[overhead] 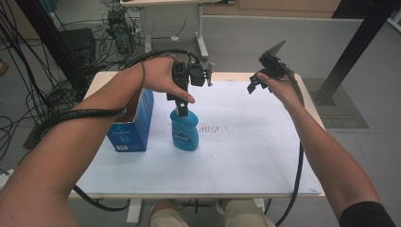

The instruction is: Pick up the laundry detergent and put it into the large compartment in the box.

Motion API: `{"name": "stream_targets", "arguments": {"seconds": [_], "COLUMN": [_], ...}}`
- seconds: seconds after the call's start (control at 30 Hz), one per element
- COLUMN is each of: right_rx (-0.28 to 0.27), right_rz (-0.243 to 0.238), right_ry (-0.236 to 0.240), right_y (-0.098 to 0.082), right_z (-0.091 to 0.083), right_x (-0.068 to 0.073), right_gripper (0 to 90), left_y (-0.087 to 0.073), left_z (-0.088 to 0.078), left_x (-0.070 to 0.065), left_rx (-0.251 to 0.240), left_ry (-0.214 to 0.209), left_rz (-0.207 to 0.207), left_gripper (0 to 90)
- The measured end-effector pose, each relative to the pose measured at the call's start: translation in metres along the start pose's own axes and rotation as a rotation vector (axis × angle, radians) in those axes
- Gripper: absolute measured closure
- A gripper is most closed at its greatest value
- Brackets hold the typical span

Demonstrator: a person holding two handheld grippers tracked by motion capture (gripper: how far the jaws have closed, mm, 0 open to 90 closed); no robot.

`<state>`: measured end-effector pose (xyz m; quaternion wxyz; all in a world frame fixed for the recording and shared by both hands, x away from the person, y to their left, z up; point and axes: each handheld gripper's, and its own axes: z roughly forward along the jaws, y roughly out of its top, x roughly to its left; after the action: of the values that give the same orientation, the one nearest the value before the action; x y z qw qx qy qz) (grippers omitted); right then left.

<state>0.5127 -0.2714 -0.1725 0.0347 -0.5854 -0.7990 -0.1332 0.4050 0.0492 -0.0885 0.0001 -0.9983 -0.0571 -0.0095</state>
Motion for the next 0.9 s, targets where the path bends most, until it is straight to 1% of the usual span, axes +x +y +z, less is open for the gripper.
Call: {"name": "stream_targets", "arguments": {"seconds": [0.1, 0.17, 0.2, 0.27, 0.33, 0.43, 0.47, 0.73, 0.77, 0.9], "right_rx": [0.003, -0.001, 0.001, 0.001, 0.004, 0.007, 0.007, 0.013, 0.015, 0.018], "right_rz": [0.001, -0.001, 0.003, 0.0, 0.0, 0.003, 0.002, 0.004, 0.005, 0.01], "right_ry": [-0.001, -0.001, -0.001, -0.001, -0.003, -0.002, -0.003, -0.002, -0.002, -0.002], "right_y": [0.0, -0.001, -0.001, -0.001, -0.001, 0.0, -0.001, 0.001, 0.001, 0.001], "right_z": [0.001, 0.001, 0.001, 0.002, 0.003, 0.005, 0.005, 0.009, 0.009, 0.01], "right_x": [0.0, -0.001, 0.0, -0.001, -0.001, -0.001, -0.001, -0.001, -0.001, -0.001], "right_gripper": [5.7, 5.7, 5.7, 5.7, 5.7, 5.7, 5.7, 5.7, 5.7, 5.7], "left_y": [0.001, 0.001, 0.001, 0.001, 0.0, 0.0, 0.0, 0.002, 0.002, 0.005], "left_z": [0.008, 0.013, 0.015, 0.018, 0.023, 0.027, 0.029, 0.047, 0.049, 0.055], "left_x": [-0.003, -0.003, -0.005, -0.005, -0.007, -0.009, -0.008, -0.011, -0.011, -0.014], "left_rx": [0.012, 0.017, 0.017, 0.015, 0.013, 0.006, 0.007, 0.0, 0.001, 0.008], "left_ry": [0.007, 0.003, 0.008, 0.007, 0.02, 0.022, 0.021, 0.019, 0.016, 0.017], "left_rz": [0.012, 0.015, 0.023, 0.023, 0.034, 0.032, 0.04, 0.055, 0.053, 0.068], "left_gripper": [6.7, 6.6, 6.6, 6.6, 6.6, 6.6, 6.6, 6.6, 6.7, 6.7]}}
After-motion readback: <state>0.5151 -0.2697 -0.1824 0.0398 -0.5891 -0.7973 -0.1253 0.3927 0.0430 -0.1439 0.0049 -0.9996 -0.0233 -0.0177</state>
